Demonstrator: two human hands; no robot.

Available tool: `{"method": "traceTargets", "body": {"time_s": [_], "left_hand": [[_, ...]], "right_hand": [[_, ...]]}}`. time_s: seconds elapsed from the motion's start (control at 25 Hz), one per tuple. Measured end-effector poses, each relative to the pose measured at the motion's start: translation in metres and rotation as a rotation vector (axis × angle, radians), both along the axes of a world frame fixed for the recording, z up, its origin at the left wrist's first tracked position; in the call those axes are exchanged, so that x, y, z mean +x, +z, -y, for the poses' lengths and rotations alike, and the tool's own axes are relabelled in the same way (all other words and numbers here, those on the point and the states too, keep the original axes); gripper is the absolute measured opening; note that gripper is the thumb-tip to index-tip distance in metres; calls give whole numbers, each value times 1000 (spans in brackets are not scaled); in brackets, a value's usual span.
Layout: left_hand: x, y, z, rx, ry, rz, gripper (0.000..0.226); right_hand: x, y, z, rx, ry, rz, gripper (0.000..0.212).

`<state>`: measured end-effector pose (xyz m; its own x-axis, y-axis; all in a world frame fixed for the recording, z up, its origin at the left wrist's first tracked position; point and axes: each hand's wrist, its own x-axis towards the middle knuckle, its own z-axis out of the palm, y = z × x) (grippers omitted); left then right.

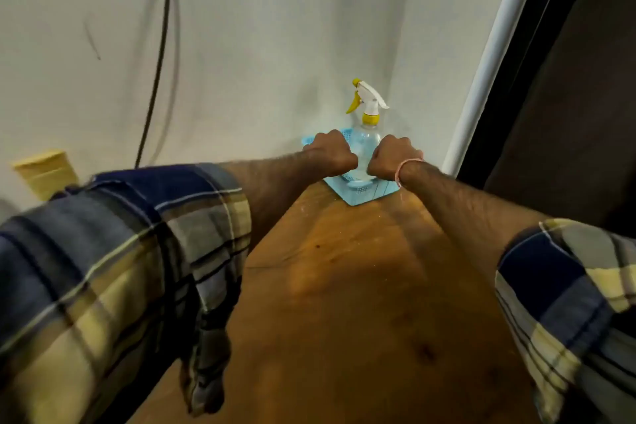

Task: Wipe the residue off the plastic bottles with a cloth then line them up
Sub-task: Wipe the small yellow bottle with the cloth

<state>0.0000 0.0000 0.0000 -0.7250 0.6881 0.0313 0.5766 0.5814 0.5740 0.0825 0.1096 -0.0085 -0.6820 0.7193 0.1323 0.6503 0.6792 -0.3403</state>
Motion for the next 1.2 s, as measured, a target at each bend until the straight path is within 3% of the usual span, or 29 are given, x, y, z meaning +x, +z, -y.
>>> {"method": "traceTargets", "body": {"time_s": [0.16,0.28,0.56,0.72,0.8,0.88,1.04,1.2], "left_hand": [[-2,-5,-24,-215,-45,-106,55],[-4,-16,-39,-301,5,-193,53],[5,-11,-25,-155,70,-166,35],[14,19,7,155,100,-22,19],[22,35,33,350,68,107,5],[34,53,66,527,52,267,9],[77,77,139,807,72,638,23],[114,69,209,876,131,635,34]], "right_hand": [[-12,-7,-5,19,-6,152,54],[-16,-9,-6,34,-17,162,45],[-7,-1,1,-53,-56,21,37],[16,31,9,-324,-21,-321,25],[33,50,23,-555,25,-547,16],[53,68,50,-803,73,-705,14],[99,92,120,-1140,202,-787,21],[134,84,182,-1353,351,-698,17]]}}
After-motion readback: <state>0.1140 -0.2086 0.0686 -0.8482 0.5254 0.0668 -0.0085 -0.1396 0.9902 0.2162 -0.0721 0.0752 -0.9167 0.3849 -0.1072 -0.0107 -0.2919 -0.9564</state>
